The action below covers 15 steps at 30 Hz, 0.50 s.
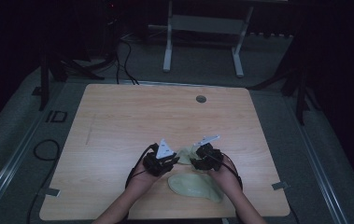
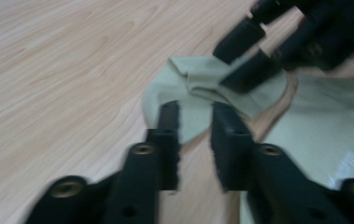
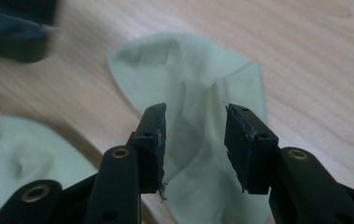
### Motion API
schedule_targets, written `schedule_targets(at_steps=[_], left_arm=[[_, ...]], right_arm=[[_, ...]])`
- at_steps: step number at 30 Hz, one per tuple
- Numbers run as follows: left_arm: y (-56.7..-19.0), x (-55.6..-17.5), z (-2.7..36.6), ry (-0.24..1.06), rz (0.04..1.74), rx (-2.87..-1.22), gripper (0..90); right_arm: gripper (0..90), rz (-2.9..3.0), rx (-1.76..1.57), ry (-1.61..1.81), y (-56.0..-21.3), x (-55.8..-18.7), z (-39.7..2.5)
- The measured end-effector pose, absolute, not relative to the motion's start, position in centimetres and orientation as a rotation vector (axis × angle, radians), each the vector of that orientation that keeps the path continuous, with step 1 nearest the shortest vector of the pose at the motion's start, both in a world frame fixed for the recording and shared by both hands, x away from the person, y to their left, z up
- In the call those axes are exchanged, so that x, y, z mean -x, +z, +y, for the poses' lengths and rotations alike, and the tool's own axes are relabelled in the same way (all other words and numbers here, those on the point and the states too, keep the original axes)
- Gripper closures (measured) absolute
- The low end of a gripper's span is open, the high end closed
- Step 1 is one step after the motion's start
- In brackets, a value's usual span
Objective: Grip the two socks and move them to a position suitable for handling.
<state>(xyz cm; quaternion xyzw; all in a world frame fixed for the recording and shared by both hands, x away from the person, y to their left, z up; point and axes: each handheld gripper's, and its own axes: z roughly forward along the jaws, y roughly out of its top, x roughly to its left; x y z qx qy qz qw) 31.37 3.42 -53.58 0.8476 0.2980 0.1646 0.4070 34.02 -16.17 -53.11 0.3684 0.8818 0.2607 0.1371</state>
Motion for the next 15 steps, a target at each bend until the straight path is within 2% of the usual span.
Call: schedule_targets(at_steps=[3, 5, 11, 15], left_arm=[[-54.4, -32.5, 2.3, 0.402, 0.772, -2.194, 87.1], [-55.1, -33.0, 1.8, 0.408, 0.801, -2.223, 88.2], [-56.3, -33.9, 1.7, 0.389, 0.848, -2.256, 88.3], [-56.4, -33.9, 1.9, 0.385, 0.839, -2.254, 89.0]], right_arm=[[59.8, 2.564, -1.055, 0.727, -53.6, -33.9, -16.0], [60.1, 2.577, -1.041, 0.701, -53.9, -33.9, -15.8], [80.1, 2.594, -1.046, 0.691, -54.3, -34.0, -15.9], [83.7, 2.586, -1.054, 0.697, -53.8, -34.1, -16.1]])
